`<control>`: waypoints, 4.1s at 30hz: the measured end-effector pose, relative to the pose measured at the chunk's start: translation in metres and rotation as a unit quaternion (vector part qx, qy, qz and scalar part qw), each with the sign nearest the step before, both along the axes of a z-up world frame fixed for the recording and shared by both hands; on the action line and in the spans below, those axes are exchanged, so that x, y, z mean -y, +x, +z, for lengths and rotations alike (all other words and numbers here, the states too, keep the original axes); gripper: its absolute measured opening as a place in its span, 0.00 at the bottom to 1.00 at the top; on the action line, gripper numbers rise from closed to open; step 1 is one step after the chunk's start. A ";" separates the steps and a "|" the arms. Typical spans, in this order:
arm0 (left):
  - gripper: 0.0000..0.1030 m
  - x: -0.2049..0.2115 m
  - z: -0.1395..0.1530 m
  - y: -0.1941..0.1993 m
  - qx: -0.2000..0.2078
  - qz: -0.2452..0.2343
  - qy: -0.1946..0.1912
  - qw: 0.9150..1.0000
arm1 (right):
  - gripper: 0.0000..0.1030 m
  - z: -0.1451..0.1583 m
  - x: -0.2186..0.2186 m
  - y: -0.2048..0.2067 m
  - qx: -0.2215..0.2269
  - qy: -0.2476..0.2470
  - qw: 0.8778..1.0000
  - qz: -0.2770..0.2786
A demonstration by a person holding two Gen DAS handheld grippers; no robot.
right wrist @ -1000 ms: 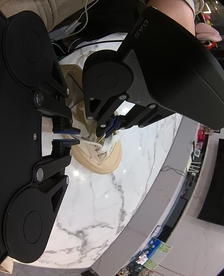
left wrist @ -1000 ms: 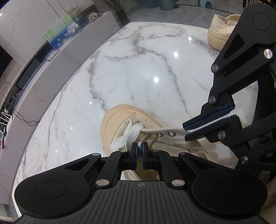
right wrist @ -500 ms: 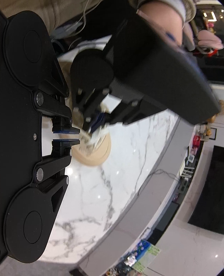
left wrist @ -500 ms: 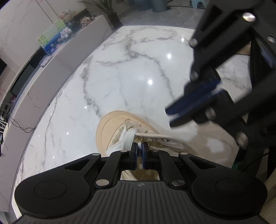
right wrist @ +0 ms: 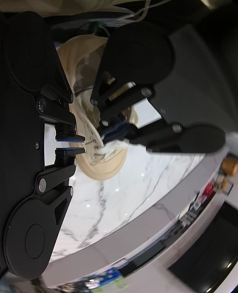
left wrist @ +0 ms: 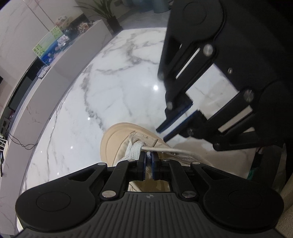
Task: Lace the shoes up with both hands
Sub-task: 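Grasp the lace tip at the eyelet with the right gripper while the left gripper opens, then pull the white lace through the eyelet away from the sneaker with the right gripper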
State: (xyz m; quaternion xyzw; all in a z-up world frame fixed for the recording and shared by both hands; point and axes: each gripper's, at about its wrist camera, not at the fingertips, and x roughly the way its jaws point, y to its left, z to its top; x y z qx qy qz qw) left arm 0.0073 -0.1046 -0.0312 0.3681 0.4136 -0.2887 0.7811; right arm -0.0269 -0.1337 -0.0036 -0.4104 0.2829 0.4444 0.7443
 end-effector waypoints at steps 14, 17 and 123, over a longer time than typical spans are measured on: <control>0.06 0.002 -0.004 0.003 0.006 -0.044 0.009 0.999 | 0.11 -0.010 0.000 0.001 0.076 -0.063 0.989 0.113; 0.06 0.002 -0.006 0.005 0.005 -0.047 0.012 0.999 | 0.11 -0.011 -0.001 0.002 0.073 -0.066 0.988 0.122; 0.02 -0.109 0.001 0.004 0.013 0.079 0.019 0.997 | 0.01 0.001 0.195 0.007 0.060 -0.206 0.925 -0.313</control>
